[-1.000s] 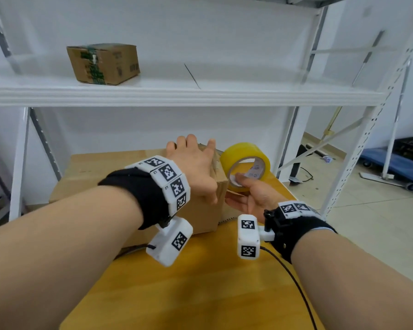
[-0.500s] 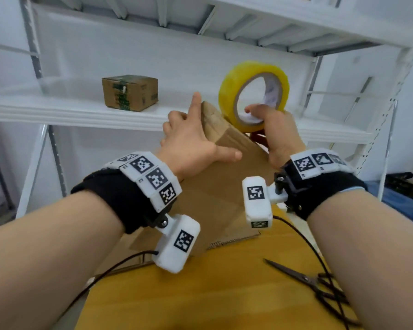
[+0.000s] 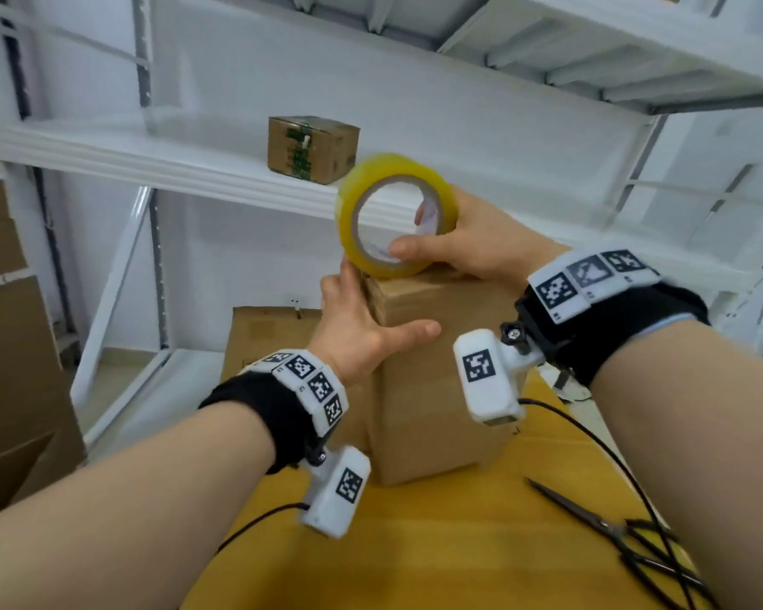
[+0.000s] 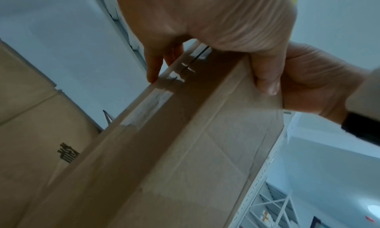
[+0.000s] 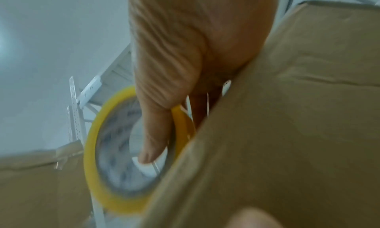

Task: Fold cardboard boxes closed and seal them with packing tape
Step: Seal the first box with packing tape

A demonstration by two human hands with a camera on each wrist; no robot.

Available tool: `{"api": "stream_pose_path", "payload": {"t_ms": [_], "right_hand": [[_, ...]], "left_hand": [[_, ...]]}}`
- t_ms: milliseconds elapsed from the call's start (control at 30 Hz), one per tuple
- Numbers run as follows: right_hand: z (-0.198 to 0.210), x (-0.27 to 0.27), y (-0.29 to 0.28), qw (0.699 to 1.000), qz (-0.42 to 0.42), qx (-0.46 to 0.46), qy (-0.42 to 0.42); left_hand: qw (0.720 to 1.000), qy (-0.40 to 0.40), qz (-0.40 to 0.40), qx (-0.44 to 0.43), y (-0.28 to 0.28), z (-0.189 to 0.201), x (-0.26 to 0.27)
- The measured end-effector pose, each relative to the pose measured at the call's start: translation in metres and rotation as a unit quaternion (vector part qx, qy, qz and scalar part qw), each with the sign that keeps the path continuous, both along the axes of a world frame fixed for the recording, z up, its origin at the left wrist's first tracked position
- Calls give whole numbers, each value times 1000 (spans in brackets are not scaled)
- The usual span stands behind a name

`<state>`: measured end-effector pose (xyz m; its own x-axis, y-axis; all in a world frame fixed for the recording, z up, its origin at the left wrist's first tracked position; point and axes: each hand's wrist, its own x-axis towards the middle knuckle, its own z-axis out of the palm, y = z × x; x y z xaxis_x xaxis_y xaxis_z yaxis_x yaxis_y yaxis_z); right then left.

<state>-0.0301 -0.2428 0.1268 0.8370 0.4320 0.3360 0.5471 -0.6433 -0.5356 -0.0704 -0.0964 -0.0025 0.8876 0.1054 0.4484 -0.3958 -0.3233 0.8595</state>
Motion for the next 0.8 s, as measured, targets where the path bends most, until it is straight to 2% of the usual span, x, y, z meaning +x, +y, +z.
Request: {"api": "stream_pose_path", "payload": {"t_ms": [133,267,467,800], "right_hand": [[3,7,9,997,14,19,72],[-5,15,4,997,17,55,58],[-9,6,-14,993,-6,99,56],[-14,5,-34,982,-95,162,35]], "left_hand": [[999,-3,-13,41,6,2,3],[996,-28,-43,70,10,11,4],[997,-17,-80,-6,-8,19,12],[994,-10,-75,77,-21,26,12]]}}
